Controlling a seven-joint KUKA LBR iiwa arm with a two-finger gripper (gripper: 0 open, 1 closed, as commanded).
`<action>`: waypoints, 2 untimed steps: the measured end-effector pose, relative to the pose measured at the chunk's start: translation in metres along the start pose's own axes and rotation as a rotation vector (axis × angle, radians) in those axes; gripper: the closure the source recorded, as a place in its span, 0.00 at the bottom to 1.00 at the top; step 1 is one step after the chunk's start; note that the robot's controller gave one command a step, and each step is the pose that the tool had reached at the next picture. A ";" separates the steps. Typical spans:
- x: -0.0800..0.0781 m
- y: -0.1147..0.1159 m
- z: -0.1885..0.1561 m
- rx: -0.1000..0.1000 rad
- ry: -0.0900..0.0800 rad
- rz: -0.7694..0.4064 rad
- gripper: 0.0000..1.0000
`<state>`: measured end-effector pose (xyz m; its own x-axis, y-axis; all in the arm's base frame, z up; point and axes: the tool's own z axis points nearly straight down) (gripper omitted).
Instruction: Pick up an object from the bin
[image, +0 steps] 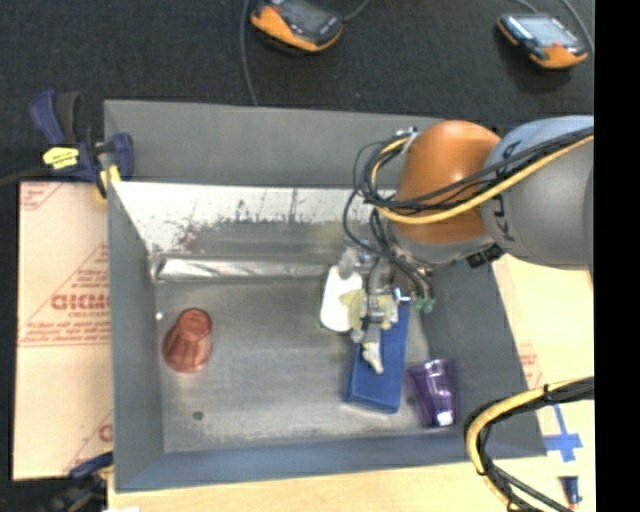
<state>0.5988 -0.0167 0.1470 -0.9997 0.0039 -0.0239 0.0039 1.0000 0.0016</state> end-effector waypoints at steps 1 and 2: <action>-0.006 -0.012 -0.021 0.003 -0.001 -0.006 0.00; -0.006 -0.030 0.038 0.001 -0.009 0.028 0.00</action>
Offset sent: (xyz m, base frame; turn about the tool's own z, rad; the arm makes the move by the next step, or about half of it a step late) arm 0.0048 -0.0313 -0.0467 0.0299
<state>0.6055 -0.0462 0.1095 -0.9989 0.0322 -0.0328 0.0322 0.9995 0.0017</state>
